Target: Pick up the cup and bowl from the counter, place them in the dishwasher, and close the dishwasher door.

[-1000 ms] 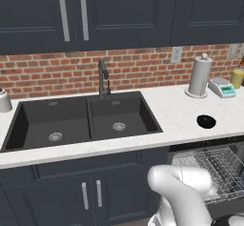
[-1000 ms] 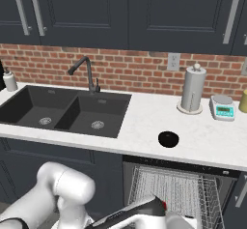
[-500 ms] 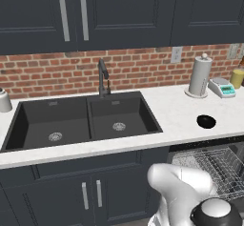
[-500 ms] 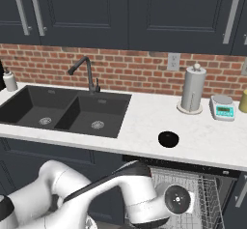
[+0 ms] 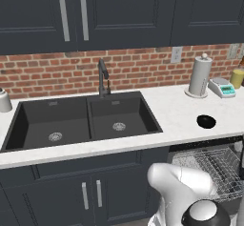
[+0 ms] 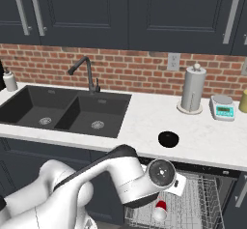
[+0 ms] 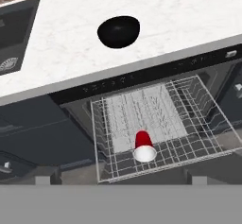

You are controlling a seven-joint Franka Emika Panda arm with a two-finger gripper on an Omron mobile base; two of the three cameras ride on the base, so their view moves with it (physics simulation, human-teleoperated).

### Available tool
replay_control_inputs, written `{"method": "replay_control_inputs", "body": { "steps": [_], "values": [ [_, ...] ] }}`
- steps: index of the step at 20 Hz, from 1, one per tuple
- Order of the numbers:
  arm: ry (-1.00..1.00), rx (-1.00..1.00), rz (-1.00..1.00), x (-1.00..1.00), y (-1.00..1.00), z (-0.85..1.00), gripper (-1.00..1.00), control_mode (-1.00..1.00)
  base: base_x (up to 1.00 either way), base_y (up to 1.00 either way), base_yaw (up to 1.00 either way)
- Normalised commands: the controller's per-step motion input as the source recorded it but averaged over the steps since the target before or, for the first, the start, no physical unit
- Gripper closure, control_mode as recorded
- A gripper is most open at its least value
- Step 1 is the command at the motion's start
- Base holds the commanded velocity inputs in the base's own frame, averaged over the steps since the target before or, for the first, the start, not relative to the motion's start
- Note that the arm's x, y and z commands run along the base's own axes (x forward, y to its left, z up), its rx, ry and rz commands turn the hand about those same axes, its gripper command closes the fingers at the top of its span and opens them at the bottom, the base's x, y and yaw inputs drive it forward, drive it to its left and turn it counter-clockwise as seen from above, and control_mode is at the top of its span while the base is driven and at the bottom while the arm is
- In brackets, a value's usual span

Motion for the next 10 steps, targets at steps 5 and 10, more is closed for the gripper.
{"method": "replay_control_inputs", "body": {
  "steps": [5,10],
  "values": [
    [0.11,-0.03,-0.10,0.29,0.42,0.34,-1.00,-1.00,0.00,0.00,0.00],
    [0.13,-0.11,-0.01,0.02,0.54,0.51,-1.00,-1.00,0.00,0.00,0.00]
  ]
}}
